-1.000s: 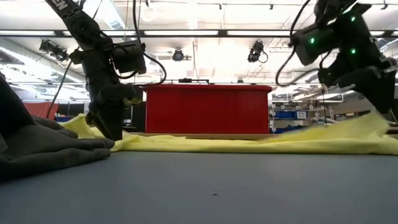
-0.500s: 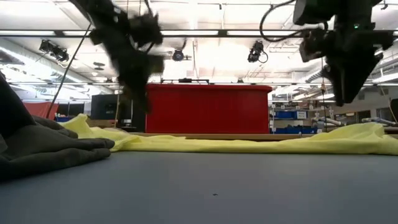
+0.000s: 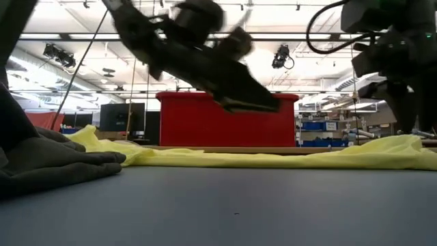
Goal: Fold laundry
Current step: Fold the yellow shirt
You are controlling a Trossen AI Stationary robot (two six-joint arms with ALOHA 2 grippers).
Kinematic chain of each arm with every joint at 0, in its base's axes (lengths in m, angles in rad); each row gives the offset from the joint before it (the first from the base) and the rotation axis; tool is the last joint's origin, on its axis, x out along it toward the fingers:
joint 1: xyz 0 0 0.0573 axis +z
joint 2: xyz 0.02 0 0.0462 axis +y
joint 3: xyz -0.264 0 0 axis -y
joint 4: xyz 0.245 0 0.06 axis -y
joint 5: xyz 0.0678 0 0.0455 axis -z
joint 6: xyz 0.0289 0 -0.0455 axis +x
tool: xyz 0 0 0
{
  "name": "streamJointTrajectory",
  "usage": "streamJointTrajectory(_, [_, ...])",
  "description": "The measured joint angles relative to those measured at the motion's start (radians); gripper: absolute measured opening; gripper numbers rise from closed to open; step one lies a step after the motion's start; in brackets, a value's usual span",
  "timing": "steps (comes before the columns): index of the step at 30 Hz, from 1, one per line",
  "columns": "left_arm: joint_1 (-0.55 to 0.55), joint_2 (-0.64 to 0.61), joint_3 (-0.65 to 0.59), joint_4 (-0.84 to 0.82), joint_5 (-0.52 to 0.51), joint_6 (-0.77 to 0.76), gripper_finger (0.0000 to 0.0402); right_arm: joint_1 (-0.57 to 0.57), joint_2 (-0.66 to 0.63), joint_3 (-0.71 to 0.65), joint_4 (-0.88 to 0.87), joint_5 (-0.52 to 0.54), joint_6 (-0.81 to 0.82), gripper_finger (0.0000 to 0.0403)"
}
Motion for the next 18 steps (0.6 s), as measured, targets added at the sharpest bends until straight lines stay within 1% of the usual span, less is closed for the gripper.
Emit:
streamJointTrajectory(2, [-0.006,0.08,0.074,-0.015,-0.021,-0.001,0.0153,0.007,0.005,0.0,0.011,-0.019,-0.006,0.0142])
streamJointTrajectory(3, [-0.008,0.117,0.112,-0.028,-0.052,-0.003,0.016,0.008,0.011,0.0,0.008,-0.021,-0.007,0.0142])
streamJointTrajectory(6, [-0.007,0.192,0.21,-0.144,-0.148,-0.053,0.0176,0.007,0.038,0.001,0.0,-0.015,-0.004,0.0142])
streamJointTrajectory(10, [0.007,0.235,0.29,-0.292,-0.16,-0.082,0.0177,0.004,0.087,0.001,-0.003,0.036,0.022,0.0142])
streamJointTrajectory(12, [0.007,0.243,0.299,-0.312,-0.163,-0.078,0.0167,-0.003,0.12,0.001,0.0,0.049,0.029,0.0143])
streamJointTrajectory(14, [0.006,0.243,0.298,-0.326,-0.163,-0.078,0.0148,-0.008,0.154,0.001,0.013,0.061,0.038,0.0143])
streamJointTrajectory(16, [0.006,0.243,0.299,-0.339,-0.163,-0.078,0.012,-0.011,0.186,0.001,0.031,0.081,0.046,0.0142])
streamJointTrajectory(18, [0.006,0.242,0.299,-0.346,-0.16,-0.078,0.0083,-0.017,0.219,0.001,0.037,0.106,0.064,0.0141])
